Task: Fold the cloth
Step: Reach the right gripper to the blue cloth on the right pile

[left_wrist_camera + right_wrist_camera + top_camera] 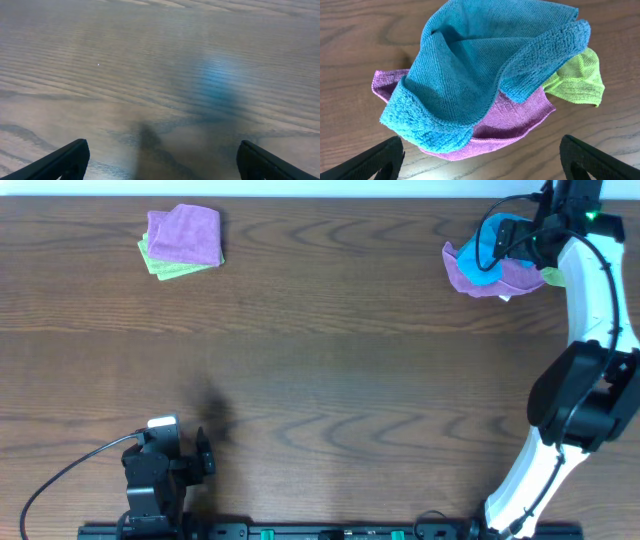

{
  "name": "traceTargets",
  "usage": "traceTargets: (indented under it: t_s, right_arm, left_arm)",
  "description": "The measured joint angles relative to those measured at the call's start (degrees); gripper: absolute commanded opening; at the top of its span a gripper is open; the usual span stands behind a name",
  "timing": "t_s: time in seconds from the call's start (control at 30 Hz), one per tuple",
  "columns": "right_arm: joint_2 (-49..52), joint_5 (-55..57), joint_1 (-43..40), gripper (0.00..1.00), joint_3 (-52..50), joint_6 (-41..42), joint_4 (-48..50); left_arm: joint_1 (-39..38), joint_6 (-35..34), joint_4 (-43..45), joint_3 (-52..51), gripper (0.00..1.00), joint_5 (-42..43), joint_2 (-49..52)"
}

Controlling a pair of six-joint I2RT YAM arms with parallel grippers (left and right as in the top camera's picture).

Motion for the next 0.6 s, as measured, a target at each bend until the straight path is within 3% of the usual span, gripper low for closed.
traceTargets:
  t_s: [0.2,0.6]
  right_arm:
    - [0.0,-0.68,0.0,0.99,0.0,1.16,1.57]
    - [4.59,-2.19,-0.15,0.99,0.22,16.0,8.76]
  left_arm:
    - [0.0,0.0,0.0,0.0,0.95,-0.02,0.0]
    - [0.0,-0.02,0.0,0.0,0.95,0.0,0.0]
